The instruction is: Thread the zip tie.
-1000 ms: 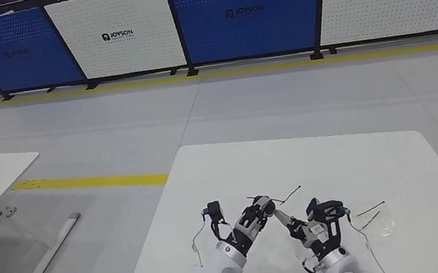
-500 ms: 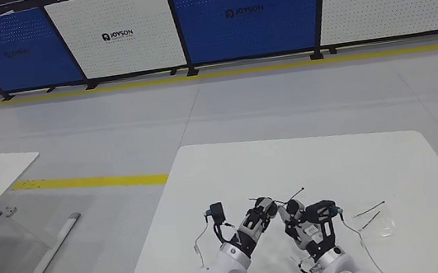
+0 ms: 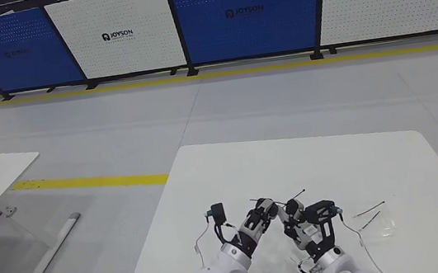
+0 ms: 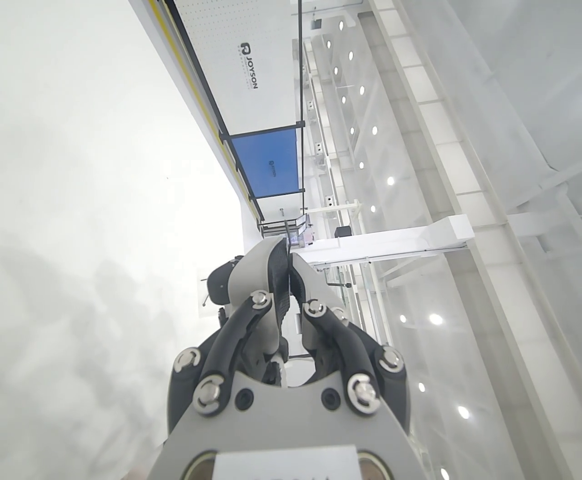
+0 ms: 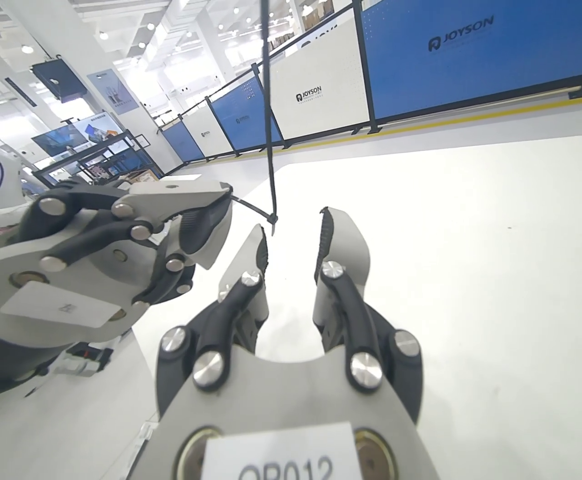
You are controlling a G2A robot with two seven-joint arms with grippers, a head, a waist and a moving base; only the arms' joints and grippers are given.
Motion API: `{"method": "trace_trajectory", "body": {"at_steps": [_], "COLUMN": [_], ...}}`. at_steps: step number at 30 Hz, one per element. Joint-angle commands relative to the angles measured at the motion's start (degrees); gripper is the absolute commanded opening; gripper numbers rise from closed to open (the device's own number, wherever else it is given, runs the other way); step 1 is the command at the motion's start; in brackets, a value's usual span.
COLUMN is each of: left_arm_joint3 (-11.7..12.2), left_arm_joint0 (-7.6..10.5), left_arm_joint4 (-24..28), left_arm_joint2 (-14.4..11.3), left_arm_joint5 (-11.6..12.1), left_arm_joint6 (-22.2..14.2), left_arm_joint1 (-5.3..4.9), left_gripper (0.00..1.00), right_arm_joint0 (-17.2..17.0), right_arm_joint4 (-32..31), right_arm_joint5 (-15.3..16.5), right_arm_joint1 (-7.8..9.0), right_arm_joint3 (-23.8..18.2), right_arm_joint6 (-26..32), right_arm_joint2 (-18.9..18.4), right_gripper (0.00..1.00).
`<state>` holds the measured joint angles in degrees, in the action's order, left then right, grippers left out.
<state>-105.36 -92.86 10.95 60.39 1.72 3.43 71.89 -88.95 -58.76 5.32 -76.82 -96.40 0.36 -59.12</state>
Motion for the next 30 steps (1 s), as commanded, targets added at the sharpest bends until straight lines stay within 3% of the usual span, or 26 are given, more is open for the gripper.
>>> {"method": "trace_trajectory", "body": {"at_steps": [1, 8, 12, 22, 30], "left_arm_joint3": [0.1, 0.1, 0.0, -0.3, -0.4], "left_arm_joint0": [-0.03, -0.02, -0.11, -0.31, -0.63], "left_arm_joint4": [-0.3, -1.1, -1.4, -1.7, -0.7], "left_arm_joint2": [-0.1, -0.3, -0.3, -0.3, -0.3], "left_arm_joint5": [0.0, 0.1, 0.1, 0.8, 3.3], "left_arm_joint6": [-0.1, -0.4, -0.3, -0.4, -1.7], "left_arm_joint1": [0.01, 0.03, 0.05, 0.10, 0.11], "left_gripper": [0.00, 0.00, 0.00, 0.00, 0.00], "right_arm_joint0": [-0.1, 0.0, 0.0, 0.0, 0.2], "right_arm_joint4": [0.0, -0.1, 0.0, 0.0, -0.7], "right_arm_joint5": [0.0, 0.0, -0.1, -0.4, -0.7], "right_arm_joint1": [0.01, 0.02, -0.01, -0.06, -0.09], "right_arm_joint3": [-0.1, -0.2, -0.2, -0.2, -0.1], "right_arm_joint6": [-0.1, -0.2, -0.3, -0.3, 0.7], "right_arm_joint2": [-0.1, -0.1, -0.1, 0.0, 0.5], "right_gripper": [0.25, 0.22, 0.00, 0.00, 0.00]}}
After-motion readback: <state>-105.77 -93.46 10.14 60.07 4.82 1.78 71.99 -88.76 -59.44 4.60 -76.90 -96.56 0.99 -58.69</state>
